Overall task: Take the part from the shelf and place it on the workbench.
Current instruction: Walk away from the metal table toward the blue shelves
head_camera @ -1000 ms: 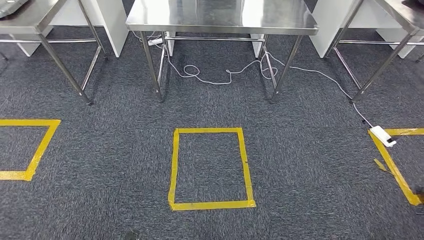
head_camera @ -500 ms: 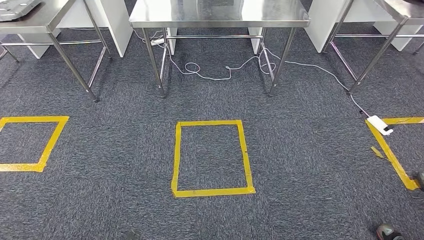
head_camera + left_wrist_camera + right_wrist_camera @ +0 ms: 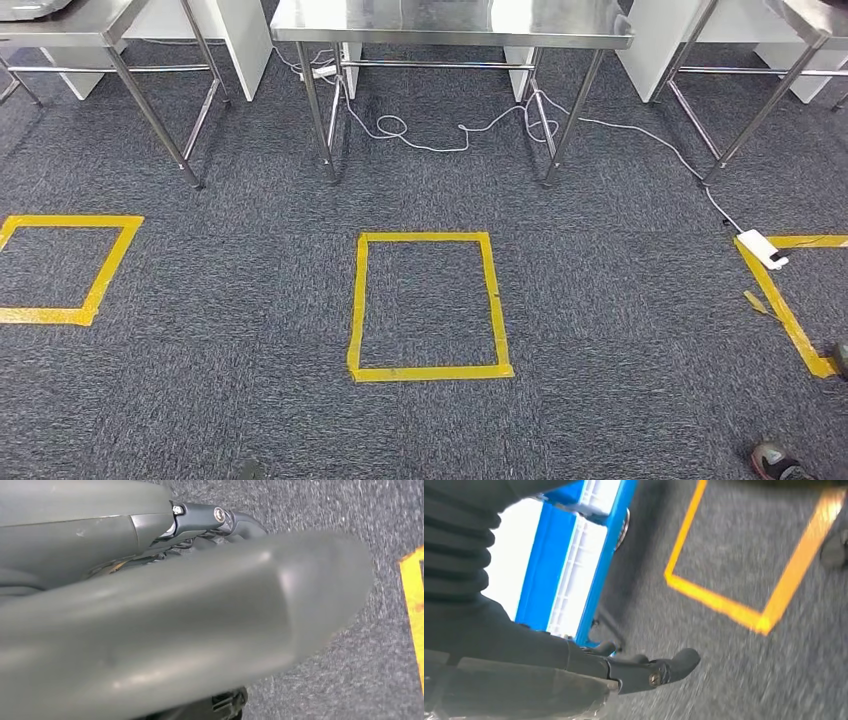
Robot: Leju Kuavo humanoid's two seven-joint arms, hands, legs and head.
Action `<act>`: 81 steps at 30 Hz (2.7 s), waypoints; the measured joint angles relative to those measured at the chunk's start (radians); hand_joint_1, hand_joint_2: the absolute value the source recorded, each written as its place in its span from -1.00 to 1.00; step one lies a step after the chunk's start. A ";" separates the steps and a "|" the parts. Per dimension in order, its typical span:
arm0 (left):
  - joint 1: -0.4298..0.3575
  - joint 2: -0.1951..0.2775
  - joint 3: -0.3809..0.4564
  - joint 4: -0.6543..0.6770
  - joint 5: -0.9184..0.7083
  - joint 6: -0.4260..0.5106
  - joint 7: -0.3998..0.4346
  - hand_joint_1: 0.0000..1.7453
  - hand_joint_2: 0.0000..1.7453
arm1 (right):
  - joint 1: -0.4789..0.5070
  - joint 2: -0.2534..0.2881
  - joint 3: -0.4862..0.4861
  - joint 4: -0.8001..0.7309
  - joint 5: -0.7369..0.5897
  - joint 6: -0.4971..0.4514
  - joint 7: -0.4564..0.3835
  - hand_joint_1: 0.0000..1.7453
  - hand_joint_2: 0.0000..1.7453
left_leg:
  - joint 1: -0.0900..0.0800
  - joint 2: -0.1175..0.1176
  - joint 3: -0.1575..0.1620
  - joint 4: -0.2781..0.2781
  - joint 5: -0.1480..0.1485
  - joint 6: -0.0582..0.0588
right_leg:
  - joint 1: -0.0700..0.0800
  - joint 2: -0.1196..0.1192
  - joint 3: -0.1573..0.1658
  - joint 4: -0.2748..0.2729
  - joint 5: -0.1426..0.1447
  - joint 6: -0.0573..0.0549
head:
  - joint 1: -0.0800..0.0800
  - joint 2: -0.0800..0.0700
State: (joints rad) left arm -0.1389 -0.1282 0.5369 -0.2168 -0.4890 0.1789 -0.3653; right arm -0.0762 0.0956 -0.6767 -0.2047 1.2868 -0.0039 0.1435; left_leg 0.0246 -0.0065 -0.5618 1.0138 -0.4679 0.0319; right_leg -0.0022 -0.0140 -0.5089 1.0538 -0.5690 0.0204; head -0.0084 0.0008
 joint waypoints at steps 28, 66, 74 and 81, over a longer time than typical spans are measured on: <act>0.000 0.002 -0.029 0.014 -0.017 -0.011 0.095 -1.00 -1.00 | -0.002 0.025 -0.048 0.002 0.016 0.057 -0.001 -1.00 -1.00 | -0.023 0.060 -0.002 0.006 -0.009 0.004 | 0.018 -0.112 0.005 -0.057 0.056 -0.016 | 0.000 0.000; 0.011 -0.008 -0.051 0.031 -0.028 -0.133 0.428 -1.00 -1.00 | 0.005 0.022 -0.064 0.004 -0.017 0.082 -0.092 -1.00 -1.00 | -0.016 -0.019 -0.007 -0.016 0.016 0.027 | -0.010 0.008 -0.133 0.233 -0.061 0.003 | 0.003 0.000; 0.047 -0.002 0.004 0.031 0.013 -0.102 0.426 -1.00 -1.00 | 0.004 0.032 -0.109 0.005 -0.057 0.077 -0.126 -1.00 -1.00 | -0.011 -0.083 -0.021 -0.005 0.020 -0.015 | -0.029 0.041 -0.005 -0.048 0.059 0.012 | 0.002 0.000; 0.055 0.002 0.030 0.031 0.019 -0.096 0.431 -1.00 -1.00 | 0.009 0.040 -0.126 0.005 -0.062 0.076 -0.134 -1.00 -1.00 | -0.007 0.002 -0.163 0.300 -0.127 -0.028 | -0.016 -0.025 -0.009 -0.049 0.062 -0.017 | -0.002 0.000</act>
State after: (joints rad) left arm -0.0839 -0.1261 0.5672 -0.1855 -0.4696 0.0832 0.0655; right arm -0.0670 0.1358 -0.8022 -0.1995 1.2253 0.0725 0.0092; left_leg 0.0173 -0.0040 -0.7246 1.3141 -0.5948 0.0036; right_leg -0.0180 -0.0391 -0.5182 1.0046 -0.5067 0.0032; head -0.0103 0.0008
